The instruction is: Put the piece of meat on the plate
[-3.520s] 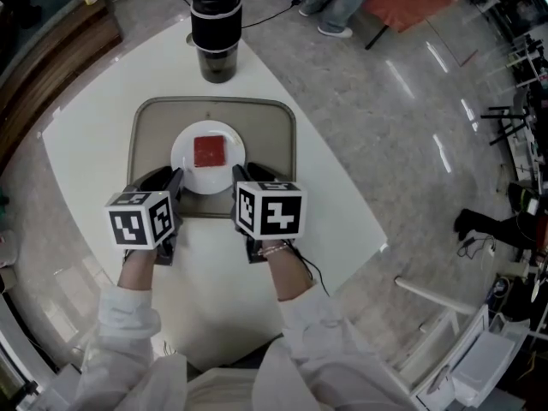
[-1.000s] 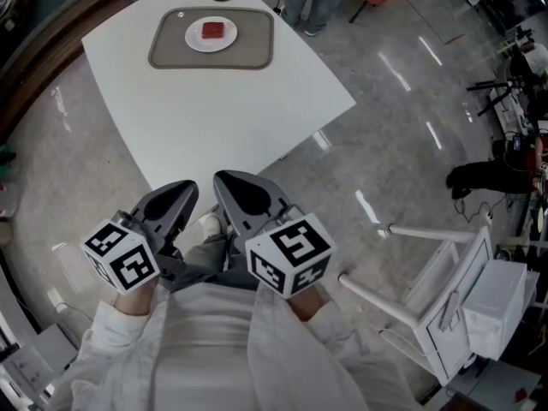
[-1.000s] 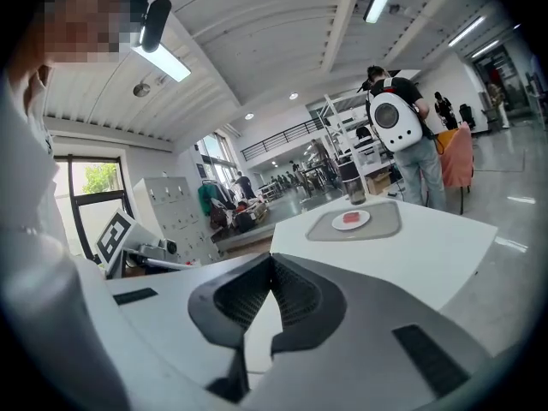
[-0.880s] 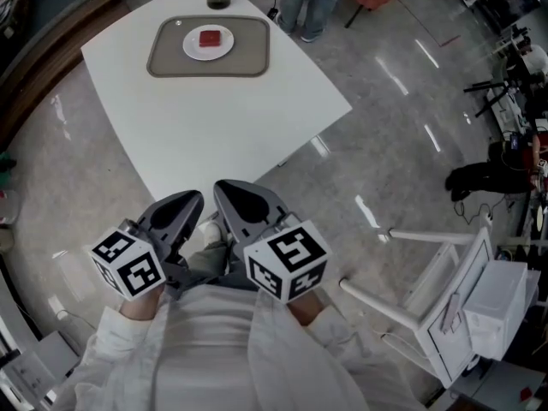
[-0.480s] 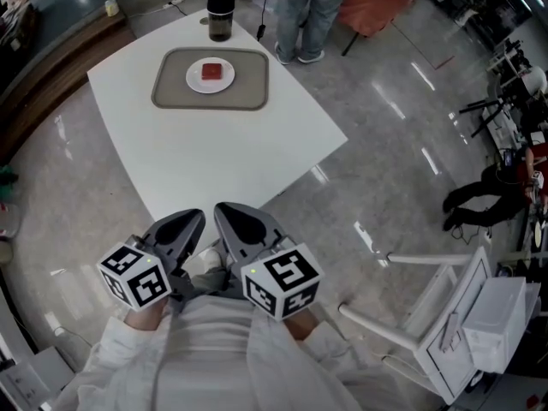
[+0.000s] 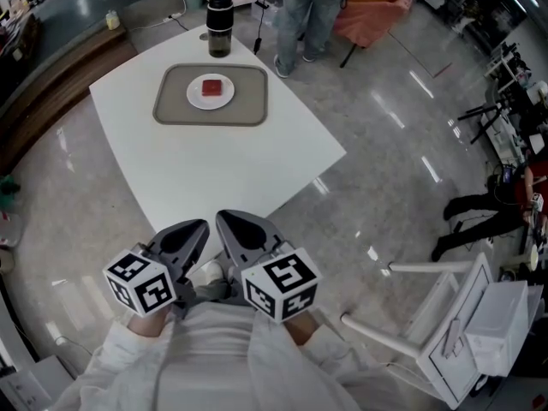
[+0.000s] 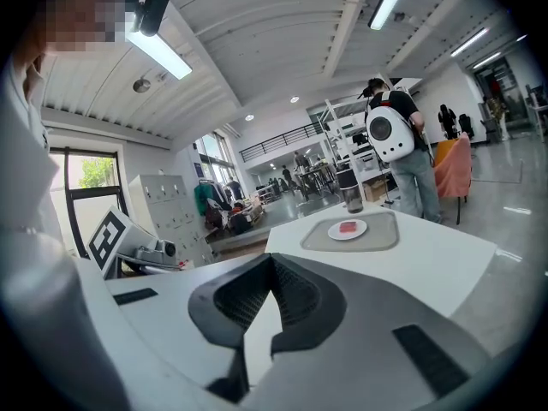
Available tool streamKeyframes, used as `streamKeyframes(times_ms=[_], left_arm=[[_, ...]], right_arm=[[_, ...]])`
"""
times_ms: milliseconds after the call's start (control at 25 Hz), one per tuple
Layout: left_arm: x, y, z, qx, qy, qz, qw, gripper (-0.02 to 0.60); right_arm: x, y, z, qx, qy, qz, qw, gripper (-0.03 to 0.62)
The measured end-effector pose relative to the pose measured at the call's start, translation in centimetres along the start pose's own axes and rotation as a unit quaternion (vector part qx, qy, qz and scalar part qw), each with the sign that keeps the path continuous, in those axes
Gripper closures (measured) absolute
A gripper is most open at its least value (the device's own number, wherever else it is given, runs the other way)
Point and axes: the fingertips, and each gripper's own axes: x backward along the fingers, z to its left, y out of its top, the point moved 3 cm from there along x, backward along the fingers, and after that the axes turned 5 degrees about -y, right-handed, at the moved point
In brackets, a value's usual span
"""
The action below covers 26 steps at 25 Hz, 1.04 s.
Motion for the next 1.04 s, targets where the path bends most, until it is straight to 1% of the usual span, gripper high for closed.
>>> streamKeyframes(times_ms=[200,440,680,1040], left_arm=[[-0.1,-0.1,-0.2,-0.006,-0.002,0.006,1.0,0.568],[0.2,-0.2,-0.4,-0.001,-0.003,-0.004,1.0,0.568],[-0.2,0.1,-0.3,-0.004,-0.008,-0.001,1.0,0.568],[-0.3,0.1,0.3,0.007,-0.008,-0.006,0.9999,0.568]], right_arm=[[0.0,-0.2,0.1,0.004,-0.003,0.001,1.0,0.58],[0.2,-0.7,0.0,0.003,-0.005,0.008,1.0,0.58],[0.0,-0.6,-0.7,0.0,-0.013,0.008,1.0,0.58],[-0.4,-0.6,-1.1,-0.009,-0.011,0.009,1.0,0.579]])
